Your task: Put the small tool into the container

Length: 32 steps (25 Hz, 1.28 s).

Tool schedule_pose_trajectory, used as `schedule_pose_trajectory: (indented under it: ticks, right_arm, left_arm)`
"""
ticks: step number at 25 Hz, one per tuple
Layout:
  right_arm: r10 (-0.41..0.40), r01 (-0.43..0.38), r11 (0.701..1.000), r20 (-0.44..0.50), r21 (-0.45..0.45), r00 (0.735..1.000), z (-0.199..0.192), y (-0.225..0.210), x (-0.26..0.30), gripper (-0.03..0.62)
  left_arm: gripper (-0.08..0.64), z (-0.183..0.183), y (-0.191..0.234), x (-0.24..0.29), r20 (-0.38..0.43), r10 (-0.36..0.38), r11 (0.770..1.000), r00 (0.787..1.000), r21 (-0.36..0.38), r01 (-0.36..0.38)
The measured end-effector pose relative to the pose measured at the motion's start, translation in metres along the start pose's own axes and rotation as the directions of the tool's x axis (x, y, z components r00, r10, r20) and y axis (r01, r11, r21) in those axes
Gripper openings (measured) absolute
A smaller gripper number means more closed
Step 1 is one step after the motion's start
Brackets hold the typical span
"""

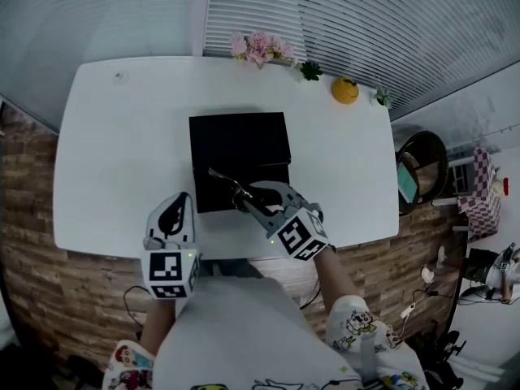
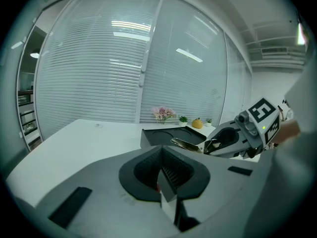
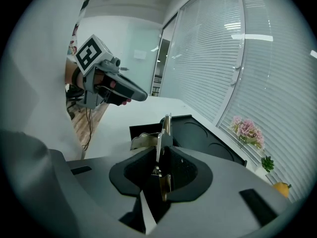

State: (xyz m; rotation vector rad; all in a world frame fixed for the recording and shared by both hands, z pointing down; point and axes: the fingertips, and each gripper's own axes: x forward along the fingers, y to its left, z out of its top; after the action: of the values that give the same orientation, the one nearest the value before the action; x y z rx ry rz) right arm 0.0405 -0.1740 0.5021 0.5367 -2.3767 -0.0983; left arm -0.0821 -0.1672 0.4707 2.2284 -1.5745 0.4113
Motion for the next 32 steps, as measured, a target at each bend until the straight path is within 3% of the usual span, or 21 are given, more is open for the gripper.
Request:
schedule_pose_trajectory:
  ticks: [16,32]
  right_arm:
    - [0.13,-0.155,0.974,-0.152,-0.168,0.98,-0.021,0.003,0.026,0.081]
    - [0.105,-0.189,0.937,-0.28,-0.294,0.954,-0.042,0.002,0.047,0.083]
  left_arm:
    - [0.006,-0.009,-0.002,0.001,-0.009,0.003,1.0,1.0,-0.028,-0.004]
    - [0.006,-0.016,0.011,0.001,-0.026,0.03,0.999,0.999,-0.038,-0.031]
